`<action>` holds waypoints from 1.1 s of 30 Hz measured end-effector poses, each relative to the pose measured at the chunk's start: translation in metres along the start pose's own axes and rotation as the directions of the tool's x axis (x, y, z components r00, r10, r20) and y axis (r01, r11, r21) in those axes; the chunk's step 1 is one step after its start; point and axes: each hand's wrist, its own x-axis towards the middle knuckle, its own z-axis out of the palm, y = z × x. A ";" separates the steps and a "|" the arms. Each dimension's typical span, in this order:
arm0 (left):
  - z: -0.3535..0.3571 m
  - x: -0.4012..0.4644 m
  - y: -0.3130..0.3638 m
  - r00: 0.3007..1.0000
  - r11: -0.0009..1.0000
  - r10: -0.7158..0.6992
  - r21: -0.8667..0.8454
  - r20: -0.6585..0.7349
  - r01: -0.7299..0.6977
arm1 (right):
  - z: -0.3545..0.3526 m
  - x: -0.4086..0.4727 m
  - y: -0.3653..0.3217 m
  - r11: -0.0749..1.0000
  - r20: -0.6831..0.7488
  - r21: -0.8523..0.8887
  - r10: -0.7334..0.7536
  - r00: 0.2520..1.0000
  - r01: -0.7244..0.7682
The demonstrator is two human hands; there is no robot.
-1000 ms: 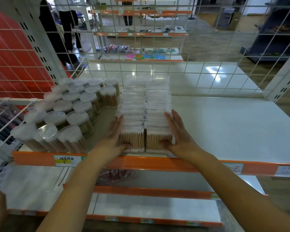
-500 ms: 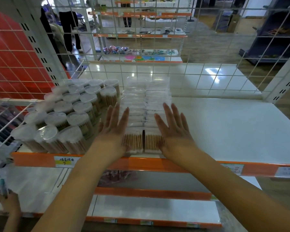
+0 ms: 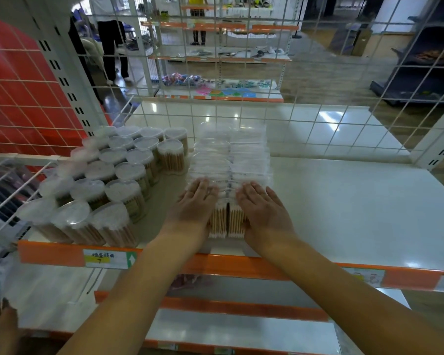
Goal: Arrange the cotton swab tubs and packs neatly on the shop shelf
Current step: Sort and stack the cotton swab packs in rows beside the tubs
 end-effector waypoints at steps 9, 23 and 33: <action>0.001 0.005 -0.002 1.000 1.000 0.009 -0.028 -0.010 -0.009 | 0.003 0.004 -0.002 1.000 -0.022 0.000 0.009 1.000 -0.009; 0.006 -0.012 -0.015 0.994 0.990 0.051 -0.136 0.095 -0.038 | 0.009 -0.013 0.000 0.999 0.043 -0.019 0.045 0.998 -0.045; 0.024 -0.017 -0.035 0.993 0.727 -0.060 -0.686 -0.097 -0.023 | 0.033 -0.014 0.000 0.630 -0.228 0.765 0.462 0.857 -0.135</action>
